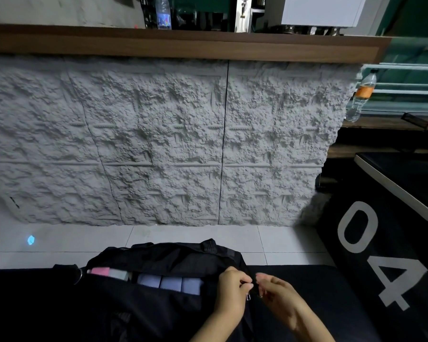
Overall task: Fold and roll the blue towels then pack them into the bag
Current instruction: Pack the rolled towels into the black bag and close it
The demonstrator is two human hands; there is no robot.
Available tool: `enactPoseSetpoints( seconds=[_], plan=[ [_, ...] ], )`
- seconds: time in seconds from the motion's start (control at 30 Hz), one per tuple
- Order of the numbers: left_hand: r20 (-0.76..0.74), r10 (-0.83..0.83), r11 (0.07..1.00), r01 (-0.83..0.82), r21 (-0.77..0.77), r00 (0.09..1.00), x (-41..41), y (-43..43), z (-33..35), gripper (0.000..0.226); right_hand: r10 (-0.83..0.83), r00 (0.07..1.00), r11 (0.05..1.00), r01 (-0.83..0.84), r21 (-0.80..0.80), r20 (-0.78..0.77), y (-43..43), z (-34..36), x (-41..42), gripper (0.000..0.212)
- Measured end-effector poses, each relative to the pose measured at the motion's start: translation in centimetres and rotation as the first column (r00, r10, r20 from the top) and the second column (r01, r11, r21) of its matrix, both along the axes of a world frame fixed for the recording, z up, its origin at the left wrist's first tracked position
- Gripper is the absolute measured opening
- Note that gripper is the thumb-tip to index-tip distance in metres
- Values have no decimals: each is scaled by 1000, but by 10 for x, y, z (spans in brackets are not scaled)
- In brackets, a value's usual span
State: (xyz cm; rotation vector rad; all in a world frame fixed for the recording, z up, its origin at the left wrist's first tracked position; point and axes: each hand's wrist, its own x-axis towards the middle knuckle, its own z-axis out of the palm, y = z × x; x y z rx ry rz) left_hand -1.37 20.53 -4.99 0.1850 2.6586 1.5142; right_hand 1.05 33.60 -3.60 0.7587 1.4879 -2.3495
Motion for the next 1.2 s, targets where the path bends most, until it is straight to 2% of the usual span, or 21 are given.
enactPoseSetpoints(
  seconds=[0.07, 0.1, 0.23, 0.33, 0.4, 0.5, 0.57, 0.63, 0.77, 0.87, 0.97, 1.13, 1.2],
  plan=[
    [30, 33, 999, -33, 20, 999, -2, 0, -3, 34, 90, 996, 992, -90, 89, 2, -5, 5, 1, 33],
    [64, 56, 996, -60, 62, 996, -3, 0, -4, 38, 132, 991, 984, -133, 120, 10, -7, 7, 2, 33],
    [245, 102, 940, -174, 293, 964, -5, -5, -1, 31, 164, 983, 957, -180, 229, 87, -5, 6, -5, 16],
    [294, 90, 899, -205, 387, 952, -3, -11, 1, 26, 149, 984, 962, -167, 215, 97, -5, 2, -7, 13],
    [268, 98, 896, -202, 396, 958, -3, -13, 1, 26, 112, 990, 976, -127, 178, 88, -6, 1, -8, 15],
    [144, 69, 919, -119, 375, 987, -6, -16, -1, 39, 36, 997, 993, -44, 112, 72, -7, 4, -8, 13],
    [73, 3, 935, -29, 353, 997, -7, -17, -1, 40, 4, 997, 998, -8, 59, 73, -7, 4, -8, 12],
    [46, -84, 937, 63, 345, 995, -3, -19, 0, 28, -18, 997, 1000, 17, 9, 75, -7, 5, -7, 13],
    [-41, -157, 956, 163, 242, 987, -4, -24, -6, 41, -34, 996, 999, 37, -33, 81, -10, 6, -5, 14],
    [-62, -105, 969, 116, 218, 993, 0, -20, 1, 25, -32, 997, 999, 32, -2, 68, -11, 5, -4, 15],
    [-57, 13, 982, -2, 190, 998, -2, -15, 4, 5, -45, 997, 999, 44, 12, 69, -12, 6, -3, 15],
    [93, 145, 973, -159, 168, 985, -6, -16, 14, 42, -32, 998, 995, 27, 97, 58, -15, 11, 0, 17],
    [170, 195, 956, -226, 185, 966, -8, -16, 16, 45, -39, 998, 991, 31, 129, 55, -16, 11, -1, 19]
  ],
)
